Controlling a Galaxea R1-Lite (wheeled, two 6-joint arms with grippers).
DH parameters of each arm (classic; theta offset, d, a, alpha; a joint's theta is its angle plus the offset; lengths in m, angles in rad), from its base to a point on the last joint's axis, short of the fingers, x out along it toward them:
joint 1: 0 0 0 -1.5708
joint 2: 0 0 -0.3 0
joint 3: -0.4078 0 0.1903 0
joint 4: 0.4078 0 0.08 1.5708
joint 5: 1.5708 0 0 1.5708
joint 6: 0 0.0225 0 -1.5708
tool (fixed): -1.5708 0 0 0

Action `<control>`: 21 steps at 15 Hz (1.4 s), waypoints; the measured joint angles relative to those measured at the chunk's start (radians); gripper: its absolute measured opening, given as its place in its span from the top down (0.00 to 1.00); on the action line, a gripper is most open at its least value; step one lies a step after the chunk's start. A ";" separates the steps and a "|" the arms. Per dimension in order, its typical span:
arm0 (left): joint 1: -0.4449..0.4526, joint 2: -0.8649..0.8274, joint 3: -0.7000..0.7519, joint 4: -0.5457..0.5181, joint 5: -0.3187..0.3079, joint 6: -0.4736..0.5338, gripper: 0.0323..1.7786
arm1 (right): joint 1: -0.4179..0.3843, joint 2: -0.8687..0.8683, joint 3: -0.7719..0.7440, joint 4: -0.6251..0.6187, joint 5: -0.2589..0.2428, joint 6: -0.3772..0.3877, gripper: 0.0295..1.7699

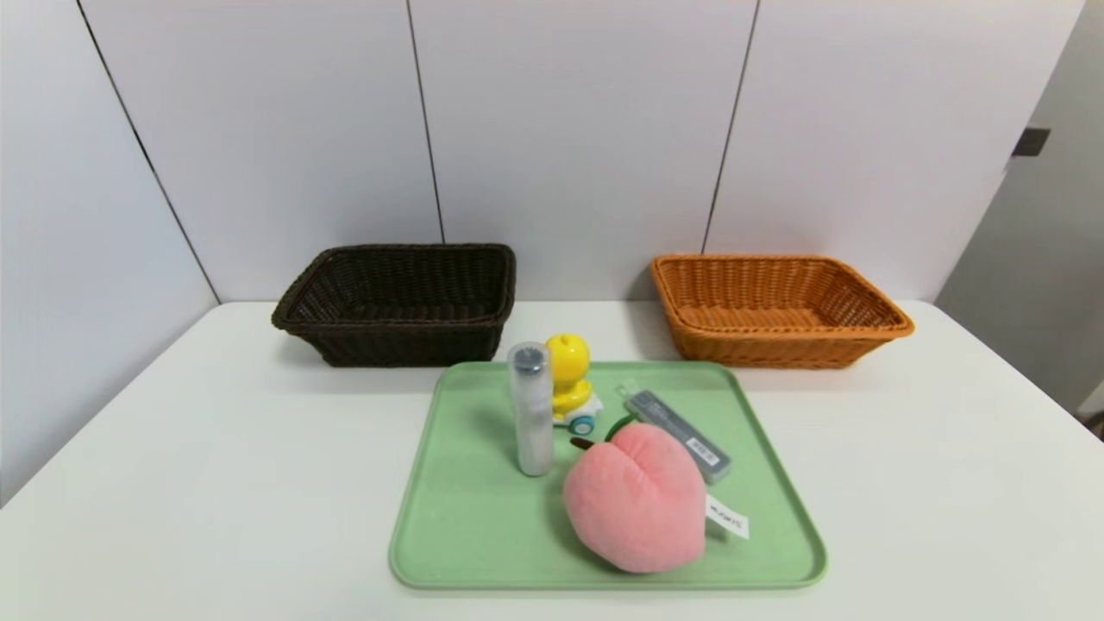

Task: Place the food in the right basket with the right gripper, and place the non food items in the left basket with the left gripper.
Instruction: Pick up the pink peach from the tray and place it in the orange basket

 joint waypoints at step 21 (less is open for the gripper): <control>-0.007 0.884 -0.843 0.000 -0.072 -0.044 0.05 | 0.044 1.068 -1.484 0.485 0.097 0.011 0.04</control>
